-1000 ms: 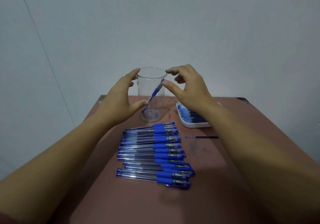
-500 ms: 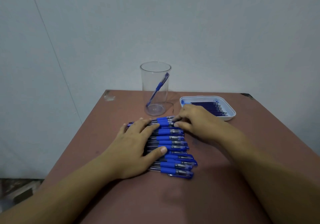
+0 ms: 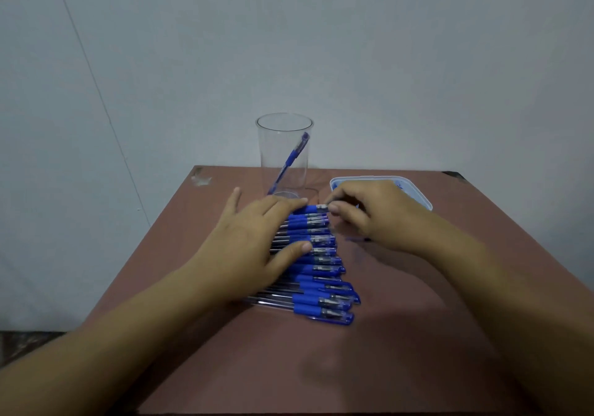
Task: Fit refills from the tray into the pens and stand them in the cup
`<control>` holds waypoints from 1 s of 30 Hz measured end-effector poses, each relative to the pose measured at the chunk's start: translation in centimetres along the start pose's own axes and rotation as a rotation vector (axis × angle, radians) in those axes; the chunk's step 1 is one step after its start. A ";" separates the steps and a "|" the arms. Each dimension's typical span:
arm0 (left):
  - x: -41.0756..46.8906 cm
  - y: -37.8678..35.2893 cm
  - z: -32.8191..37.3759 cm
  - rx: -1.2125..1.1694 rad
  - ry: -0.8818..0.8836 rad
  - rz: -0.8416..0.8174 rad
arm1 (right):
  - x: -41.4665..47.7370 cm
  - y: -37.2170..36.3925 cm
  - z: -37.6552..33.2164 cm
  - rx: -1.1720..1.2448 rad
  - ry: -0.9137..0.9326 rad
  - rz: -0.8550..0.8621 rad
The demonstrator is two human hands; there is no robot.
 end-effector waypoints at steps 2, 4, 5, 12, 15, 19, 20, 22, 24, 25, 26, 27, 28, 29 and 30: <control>0.7 1.2 1.4 -0.044 -0.064 0.067 | -1.0 1.1 -0.7 0.054 0.021 0.038; 1.5 1.1 2.2 -0.136 -0.056 0.034 | -2.2 1.2 -0.3 0.148 0.007 0.080; 1.8 0.8 2.6 -0.165 -0.049 0.009 | -2.8 0.9 0.2 0.210 -0.009 0.113; 2.5 -1.3 1.6 -0.372 -0.001 0.017 | -5.4 0.0 2.4 0.542 -0.069 0.438; 1.9 -1.1 1.4 -0.387 -0.018 0.069 | -4.8 -0.2 2.2 0.629 -0.047 0.436; 1.6 -1.2 0.8 -0.408 -0.024 0.086 | -4.1 -1.0 2.5 0.631 -0.034 0.417; 1.6 -1.4 0.7 -0.409 -0.024 0.073 | -4.1 -1.2 2.6 0.635 -0.034 0.413; 1.6 -1.5 0.6 -0.388 -0.029 0.060 | -4.1 -1.6 2.7 0.631 -0.037 0.403; 1.7 -1.4 0.9 -0.358 -0.041 0.064 | -4.3 -1.7 2.4 0.607 -0.028 0.393; 1.7 -1.3 1.1 -0.343 -0.051 0.066 | -4.5 -1.5 2.2 0.585 -0.018 0.393; 1.7 -1.3 1.3 -0.327 -0.061 0.065 | -4.7 -1.3 2.1 0.559 -0.011 0.395; 1.6 -1.4 1.5 -0.313 -0.070 0.059 | -4.9 -1.2 2.0 0.542 -0.009 0.397; 1.6 -1.5 1.6 -0.302 -0.076 0.049 | -5.1 -1.1 1.9 0.527 -0.009 0.395; 1.6 -1.7 1.6 -0.296 -0.077 0.037 | -5.1 -1.2 1.9 0.512 -0.010 0.386; 1.5 -1.8 1.6 -0.294 -0.072 0.024 | -5.1 -1.4 1.9 0.496 -0.011 0.374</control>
Point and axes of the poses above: each hand's wrist, its own x-axis towards the middle knuckle, its own y-axis out of the back of the hand, z = x × y, the point moved 10 cm from there along x, towards the middle knuckle, and after that the axes turned 15 degrees about y, right-handed, at the moved point
